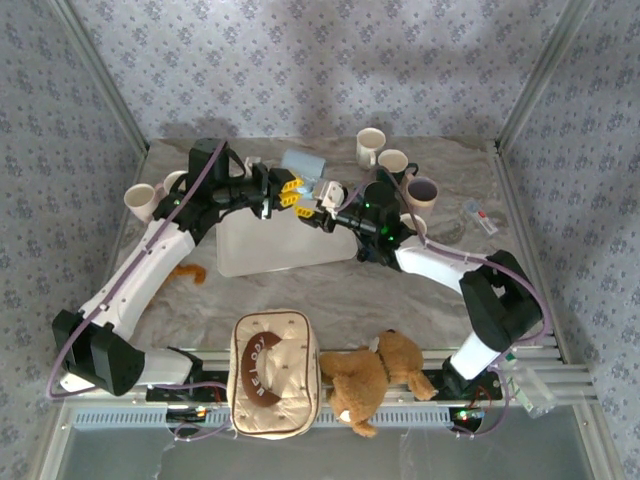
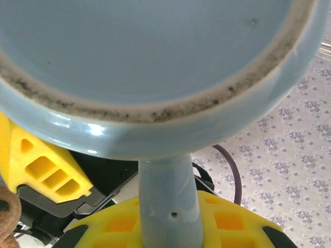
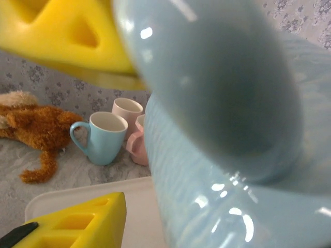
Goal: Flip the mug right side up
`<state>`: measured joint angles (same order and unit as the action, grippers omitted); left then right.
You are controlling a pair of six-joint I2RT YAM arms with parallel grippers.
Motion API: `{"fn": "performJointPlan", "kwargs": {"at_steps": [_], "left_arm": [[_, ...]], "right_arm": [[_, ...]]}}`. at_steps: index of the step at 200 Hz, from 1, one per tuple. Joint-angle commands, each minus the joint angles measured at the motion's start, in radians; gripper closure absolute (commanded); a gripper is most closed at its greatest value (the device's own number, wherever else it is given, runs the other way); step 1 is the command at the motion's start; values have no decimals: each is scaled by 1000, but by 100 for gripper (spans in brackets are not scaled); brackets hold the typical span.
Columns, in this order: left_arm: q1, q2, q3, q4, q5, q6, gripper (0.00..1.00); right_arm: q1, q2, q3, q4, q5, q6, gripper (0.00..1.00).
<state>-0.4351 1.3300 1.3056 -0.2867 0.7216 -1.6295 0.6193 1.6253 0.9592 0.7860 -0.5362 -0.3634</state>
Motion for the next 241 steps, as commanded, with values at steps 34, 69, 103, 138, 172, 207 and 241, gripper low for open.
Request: {"fn": "performJointPlan", "kwargs": {"at_steps": [34,69,103,138,172,207,241], "left_arm": [[-2,-51,9,106,7,-151,100],[-1,-55,5,109,9,-152,100],[5,-69,-19,106,7,-167,94],[10,-74,-14,70,7,-142,66],[21,-69,37,-5,16,-57,1],[39,-75,60,-46,19,11,0],[66,-84,99,-154,-1,134,1]], "right_arm": [[1,26,49,53,-30,31,73],[5,19,42,43,-24,14,90],[10,9,50,7,-17,-31,100],[10,2,69,-28,-18,-52,100],[11,10,93,-56,-16,-68,100],[11,27,110,-59,-14,-61,100],[11,36,113,-65,-11,-55,100]]}}
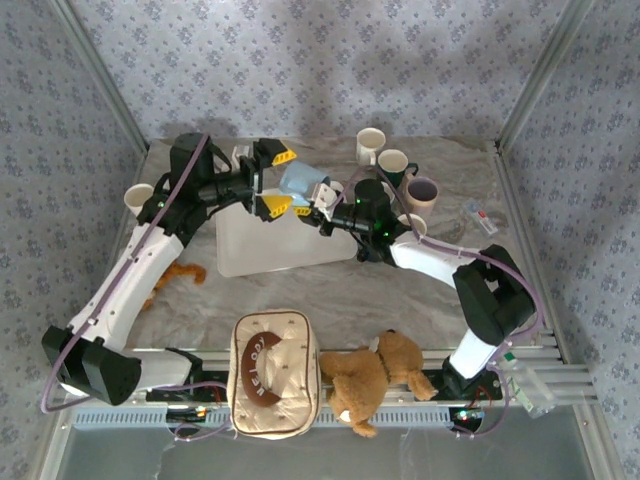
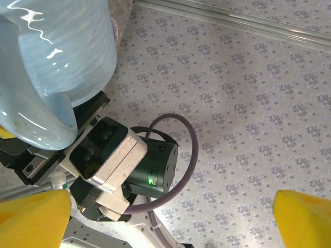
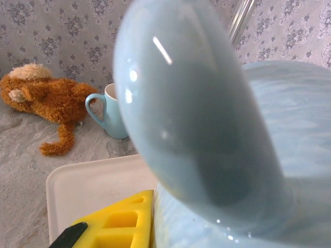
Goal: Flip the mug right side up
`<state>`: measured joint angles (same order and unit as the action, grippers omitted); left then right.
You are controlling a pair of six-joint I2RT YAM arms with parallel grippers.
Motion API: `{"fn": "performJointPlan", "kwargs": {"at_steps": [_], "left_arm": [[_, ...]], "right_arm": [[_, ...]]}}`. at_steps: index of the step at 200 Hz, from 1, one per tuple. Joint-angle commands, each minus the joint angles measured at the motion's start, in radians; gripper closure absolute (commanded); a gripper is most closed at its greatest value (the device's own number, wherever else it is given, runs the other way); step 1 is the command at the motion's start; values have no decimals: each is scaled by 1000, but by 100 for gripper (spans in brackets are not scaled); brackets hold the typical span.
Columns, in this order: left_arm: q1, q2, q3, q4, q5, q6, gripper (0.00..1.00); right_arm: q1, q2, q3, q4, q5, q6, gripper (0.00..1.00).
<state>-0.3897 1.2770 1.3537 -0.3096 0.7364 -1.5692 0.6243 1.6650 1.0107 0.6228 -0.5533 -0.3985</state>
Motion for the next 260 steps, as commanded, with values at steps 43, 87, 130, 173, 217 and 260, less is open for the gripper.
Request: {"fn": "performJointPlan", "kwargs": {"at_steps": [43,87,130,173,217,260], "left_arm": [[49,-56,163,-320,-122,302,1],[51,-48,241,-497,-228,581,0],[48,-74,225,-545,-337,822,1],[45,-135,101,-419,-356,1047,0],[45,-214,-4,-375,-378,1243,1],[49,-242,-80,-296,-346,1302,1]], "right_arm": [[-3,-7,58,77,24,-1,100],[-12,-40,60,-11,57,0,100],[-11,-101,62,-125,81,-44,100],[-9,-169,76,-263,95,-87,100],[-6,-211,76,-356,123,-123,100],[6,-248,91,-435,147,-148,100]]}}
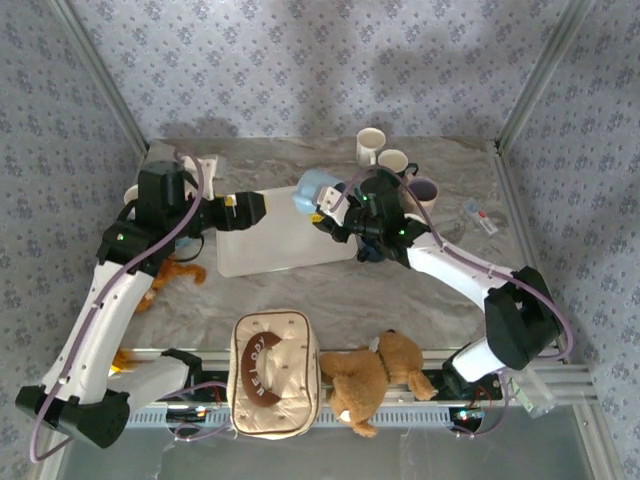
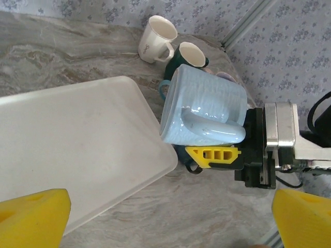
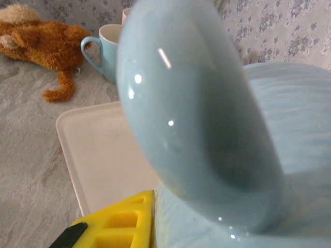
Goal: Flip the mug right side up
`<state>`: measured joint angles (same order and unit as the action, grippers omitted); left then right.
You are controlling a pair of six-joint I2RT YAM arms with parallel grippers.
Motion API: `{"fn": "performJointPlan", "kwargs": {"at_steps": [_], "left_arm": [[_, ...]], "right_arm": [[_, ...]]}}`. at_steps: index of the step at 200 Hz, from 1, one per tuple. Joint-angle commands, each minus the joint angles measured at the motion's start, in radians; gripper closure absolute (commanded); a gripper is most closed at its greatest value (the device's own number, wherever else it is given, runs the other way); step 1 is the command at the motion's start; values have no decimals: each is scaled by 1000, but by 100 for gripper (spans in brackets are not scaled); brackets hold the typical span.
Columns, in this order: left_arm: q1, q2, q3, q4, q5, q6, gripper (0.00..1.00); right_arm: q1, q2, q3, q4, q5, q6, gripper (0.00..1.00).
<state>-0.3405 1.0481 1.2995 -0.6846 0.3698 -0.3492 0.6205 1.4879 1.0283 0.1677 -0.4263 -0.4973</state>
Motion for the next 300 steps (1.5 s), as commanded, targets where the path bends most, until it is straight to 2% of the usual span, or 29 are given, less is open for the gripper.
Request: {"fn": "performJointPlan", "kwargs": {"at_steps": [1,33,67,106,152,185,224,244,267,300], "left_arm": [[0,-12,-28,80,22,82,1],[0,-7,-61,122,40,132,1],[0,-20,-105,184,48,211,1],[0,-14,-146,237,51,207,0],[-3,16,-150,238,55,188,0],[-10,25,-169,262,54,200,0],[-20,51,-166,273,49,202,1],[-27,65,-160,277,48,202,1],[-37,83,-151,276,48,208,1],[-52,92,-140,253,34,219,0]], "right_arm": [[10,-72,72,18,20,-49,100],[8,-112,83,-54,42,-18,100],[2,-160,145,-208,92,104,100],[-14,-219,231,-423,250,367,100],[-126,-280,304,-676,365,669,100],[-236,-293,336,-857,354,834,100],[-350,-290,383,-1060,325,955,100],[-402,-283,391,-1133,331,973,100],[-470,-258,395,-1164,284,977,100],[-495,-223,408,-1208,261,996,100]]}}
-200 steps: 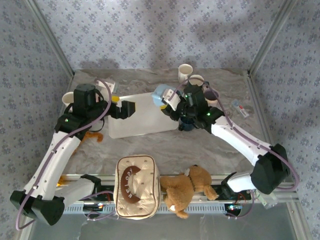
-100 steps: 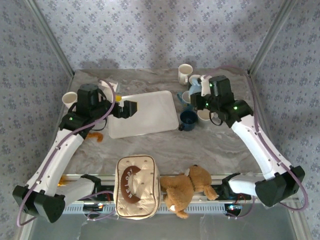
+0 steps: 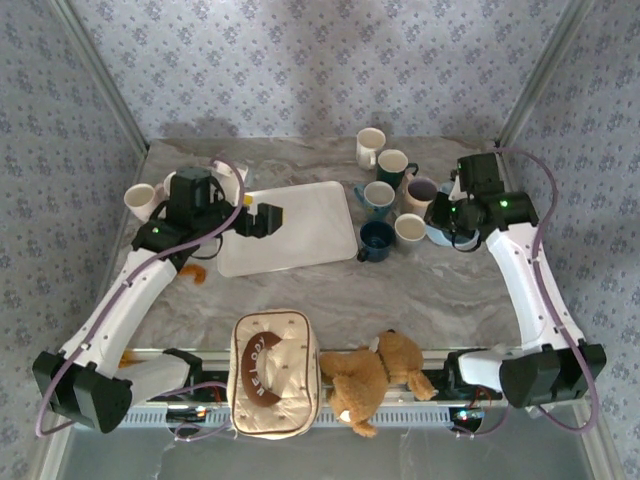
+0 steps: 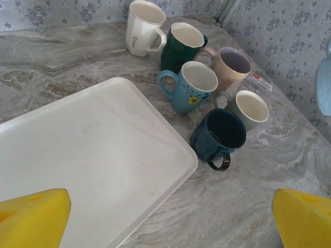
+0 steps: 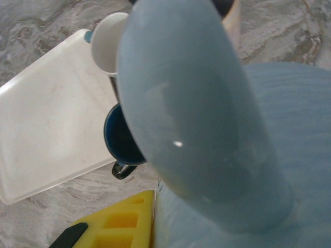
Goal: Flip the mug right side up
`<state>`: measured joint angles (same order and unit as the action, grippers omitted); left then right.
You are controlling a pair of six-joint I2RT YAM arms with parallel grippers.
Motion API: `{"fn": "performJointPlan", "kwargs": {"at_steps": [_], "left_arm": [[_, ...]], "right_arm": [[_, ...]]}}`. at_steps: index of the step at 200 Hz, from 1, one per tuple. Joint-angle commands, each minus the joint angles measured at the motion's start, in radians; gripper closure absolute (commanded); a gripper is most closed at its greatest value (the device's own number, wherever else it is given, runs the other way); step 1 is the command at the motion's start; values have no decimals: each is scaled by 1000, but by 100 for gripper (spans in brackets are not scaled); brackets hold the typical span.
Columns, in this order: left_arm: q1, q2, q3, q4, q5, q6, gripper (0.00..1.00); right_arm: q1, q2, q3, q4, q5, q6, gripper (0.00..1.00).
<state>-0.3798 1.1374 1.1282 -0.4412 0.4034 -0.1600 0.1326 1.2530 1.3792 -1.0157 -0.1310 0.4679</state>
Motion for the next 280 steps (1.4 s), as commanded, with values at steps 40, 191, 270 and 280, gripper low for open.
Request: {"fn": "performJointPlan", "kwargs": {"at_steps": [40,191,270,280], "left_arm": [[-23,-6,12,2,-14,33,1],[-40,22,-10,-14,-52,39,1],[-43,12,0,-50,-66,58,0],[-43,8,-2,-54,-70,63,1]], "right_arm": [[-12,0,13,-136,-15,44,100],[231,-40,-413,37,-62,153,100],[346,142,-396,113,27,183,100],[346,151,-401,124,25,187,100]]}}
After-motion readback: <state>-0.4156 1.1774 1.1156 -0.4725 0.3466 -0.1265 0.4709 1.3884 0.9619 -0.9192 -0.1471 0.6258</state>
